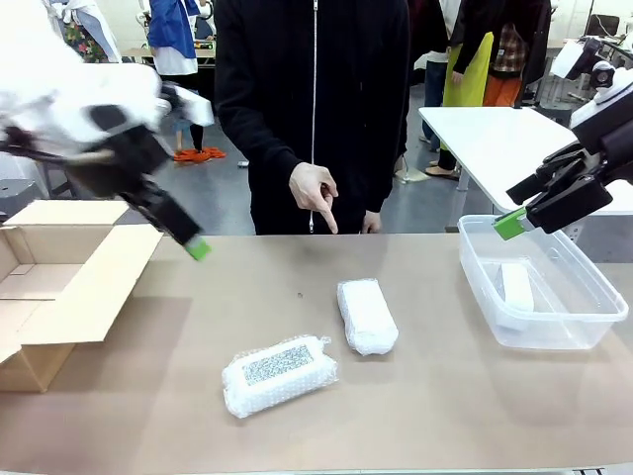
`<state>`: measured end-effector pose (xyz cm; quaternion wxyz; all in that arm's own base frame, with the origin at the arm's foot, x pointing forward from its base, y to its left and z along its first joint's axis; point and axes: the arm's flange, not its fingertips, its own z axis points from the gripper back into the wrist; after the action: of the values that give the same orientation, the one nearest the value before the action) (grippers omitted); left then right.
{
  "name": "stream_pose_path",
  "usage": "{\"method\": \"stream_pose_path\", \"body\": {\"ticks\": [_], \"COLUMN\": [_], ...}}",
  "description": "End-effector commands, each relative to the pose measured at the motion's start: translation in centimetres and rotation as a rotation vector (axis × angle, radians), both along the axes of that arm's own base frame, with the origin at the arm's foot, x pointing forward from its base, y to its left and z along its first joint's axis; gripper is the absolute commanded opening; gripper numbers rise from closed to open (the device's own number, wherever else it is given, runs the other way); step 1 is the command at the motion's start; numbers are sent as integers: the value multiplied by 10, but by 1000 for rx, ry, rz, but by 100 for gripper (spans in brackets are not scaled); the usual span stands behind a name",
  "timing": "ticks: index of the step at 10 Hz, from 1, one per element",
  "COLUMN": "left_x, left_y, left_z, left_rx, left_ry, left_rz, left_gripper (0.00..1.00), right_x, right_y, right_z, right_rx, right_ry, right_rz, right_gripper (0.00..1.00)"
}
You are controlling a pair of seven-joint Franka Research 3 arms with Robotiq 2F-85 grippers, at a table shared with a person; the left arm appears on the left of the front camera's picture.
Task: Separate and place wrapped and unwrapped clocks.
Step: Pick up the Digital clock indicated by the person.
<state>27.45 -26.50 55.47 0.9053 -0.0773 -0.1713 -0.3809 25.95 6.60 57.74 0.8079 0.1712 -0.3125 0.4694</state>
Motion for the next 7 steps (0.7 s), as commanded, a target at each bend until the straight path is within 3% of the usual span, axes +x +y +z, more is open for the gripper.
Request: {"method": "stream_pose_path", "body": {"ticks": [1, 2, 4, 5, 6, 7], "left_x": [-5, -8, 3, 9, -22, -22], "left_y": [-72, -111, -164, -170, -150, -150], "left_z": [-14, -32, -72, -85, -64, -64], "left_rx": [87, 78, -43, -36, 1, 1], "left_ry": [97, 54, 82, 105, 100, 100], "left_rz": [-35, -55, 8, 49, -44, -44], "left_gripper": [100, 100, 100, 100, 100, 100], "right_x": [0, 0, 0, 0, 0, 0], "right_y": [2, 2, 2, 2, 2, 2], "right_z": [-1, -1, -1, -1, -1, -1], "right_rx": [23, 23, 23, 23, 23, 23], "right_ry": [18, 18, 18, 18, 18, 18], "right_rz": [10, 10, 10, 10, 10, 10], "right_gripper": [100, 100, 100, 100, 100, 100]}}
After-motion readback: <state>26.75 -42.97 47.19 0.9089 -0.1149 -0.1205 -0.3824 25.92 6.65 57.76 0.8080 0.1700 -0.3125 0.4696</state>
